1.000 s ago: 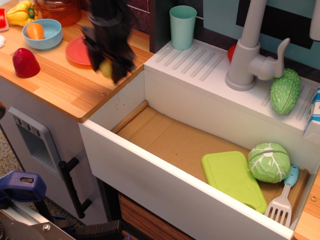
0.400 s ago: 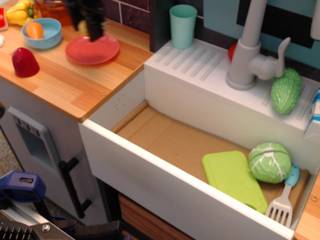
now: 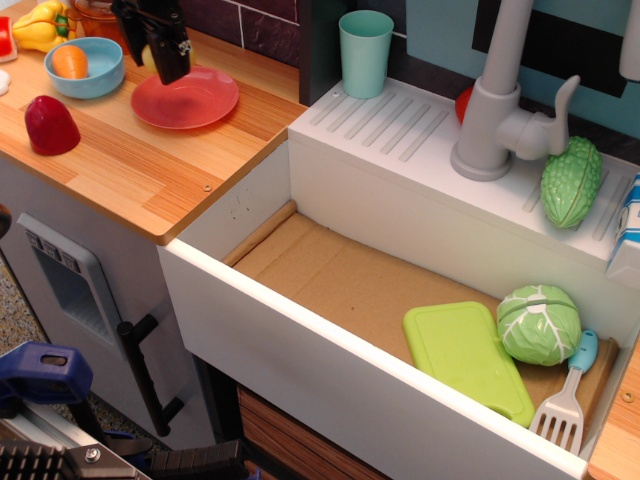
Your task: Put potato on plate
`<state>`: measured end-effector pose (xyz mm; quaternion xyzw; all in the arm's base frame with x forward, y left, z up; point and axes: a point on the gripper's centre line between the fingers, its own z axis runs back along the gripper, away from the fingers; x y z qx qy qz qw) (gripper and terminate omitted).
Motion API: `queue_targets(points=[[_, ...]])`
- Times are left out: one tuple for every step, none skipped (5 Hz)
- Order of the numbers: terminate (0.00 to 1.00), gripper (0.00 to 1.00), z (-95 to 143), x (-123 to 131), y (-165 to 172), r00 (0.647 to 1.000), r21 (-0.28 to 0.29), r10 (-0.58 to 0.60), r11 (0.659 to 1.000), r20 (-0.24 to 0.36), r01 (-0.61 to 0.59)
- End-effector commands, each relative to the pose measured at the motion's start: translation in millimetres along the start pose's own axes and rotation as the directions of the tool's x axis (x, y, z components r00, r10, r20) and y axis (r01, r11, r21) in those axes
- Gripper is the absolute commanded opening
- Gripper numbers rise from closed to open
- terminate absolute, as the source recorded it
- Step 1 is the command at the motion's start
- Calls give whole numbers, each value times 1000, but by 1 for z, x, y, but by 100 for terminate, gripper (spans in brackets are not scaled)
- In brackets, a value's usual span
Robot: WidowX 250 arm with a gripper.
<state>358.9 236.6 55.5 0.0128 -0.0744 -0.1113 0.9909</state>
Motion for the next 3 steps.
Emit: queue_targets(points=[[0,100,19,2,16,998,49,-19,999,62,16],[0,100,19,2,16,998,49,-19,999,62,16],[100,100,19,2,16,998,49,-19,999,62,16]])
